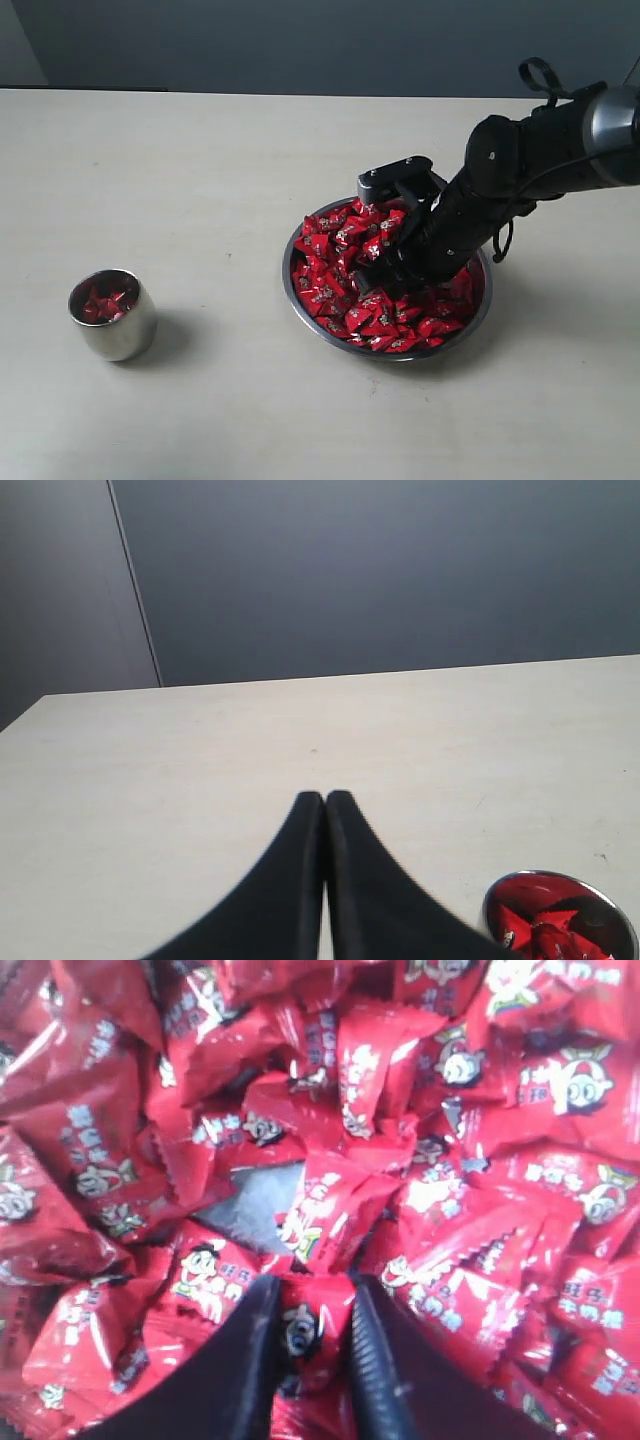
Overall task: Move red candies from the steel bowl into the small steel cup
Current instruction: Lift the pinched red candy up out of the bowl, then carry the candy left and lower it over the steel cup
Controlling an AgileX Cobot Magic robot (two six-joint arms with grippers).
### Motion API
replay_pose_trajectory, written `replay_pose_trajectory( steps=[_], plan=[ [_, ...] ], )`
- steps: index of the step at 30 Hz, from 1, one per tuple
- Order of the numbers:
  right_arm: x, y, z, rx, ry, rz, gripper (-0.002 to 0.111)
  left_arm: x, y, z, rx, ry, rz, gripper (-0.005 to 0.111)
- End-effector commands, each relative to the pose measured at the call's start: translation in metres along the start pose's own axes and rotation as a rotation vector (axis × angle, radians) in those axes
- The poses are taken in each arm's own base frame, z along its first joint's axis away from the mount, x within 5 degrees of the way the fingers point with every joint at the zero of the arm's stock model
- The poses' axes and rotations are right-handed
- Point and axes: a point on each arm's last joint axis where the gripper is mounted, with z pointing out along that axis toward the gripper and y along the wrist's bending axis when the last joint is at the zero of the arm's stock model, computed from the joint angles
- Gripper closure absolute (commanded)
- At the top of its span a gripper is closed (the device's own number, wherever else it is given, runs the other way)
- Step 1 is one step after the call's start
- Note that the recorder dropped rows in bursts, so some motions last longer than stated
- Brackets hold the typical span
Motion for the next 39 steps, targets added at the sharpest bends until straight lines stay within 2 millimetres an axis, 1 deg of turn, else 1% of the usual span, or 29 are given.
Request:
replay_pose_trajectory(
  steps=[1, 5, 10, 15, 18, 21, 26, 33, 36, 39],
  plan=[
    [-0.01, 0.0, -0.023, 0.027, -0.085, -0.029, 0.109, 0.0, 0.0, 0.0, -0.001, -0.008, 0.0, 0.106],
    [-0.018, 0.0, -0.047, 0.069, -0.191, -0.046, 0.109, 0.0, 0.0, 0.0, -0.001, -0.008, 0.0, 0.106],
    [-0.021, -0.004, -0.066, 0.11, -0.265, -0.029, 0.109, 0.0, 0.0, 0.0, -0.001, -0.008, 0.0, 0.106],
    [-0.021, -0.017, -0.07, 0.116, -0.279, 0.035, 0.109, 0.0, 0.0, 0.0, -0.001, -0.008, 0.0, 0.106],
    [-0.023, -0.015, -0.071, 0.1, -0.307, 0.014, 0.109, 0.0, 0.0, 0.0, -0.001, -0.008, 0.0, 0.106],
    [-0.028, -0.009, -0.072, 0.034, -0.357, -0.005, 0.109, 0.0, 0.0, 0.0, -0.001, -0.008, 0.0, 0.106],
    [-0.035, -0.001, -0.066, -0.073, -0.427, -0.05, 0.109, 0.0, 0.0, 0.0, -0.001, -0.008, 0.0, 0.106],
    [-0.038, 0.009, -0.039, -0.232, -0.439, -0.11, 0.109, 0.001, 0.0, 0.0, -0.001, -0.006, 0.0, 0.106],
    [-0.039, 0.014, -0.031, -0.31, -0.462, -0.153, 0.109, 0.001, 0.0, 0.0, -0.001, -0.006, 0.0, 0.106],
    [-0.042, 0.023, -0.026, -0.318, -0.488, -0.2, 0.109, 0.001, 0.0, 0.0, -0.001, -0.006, 0.0, 0.106]
  ],
)
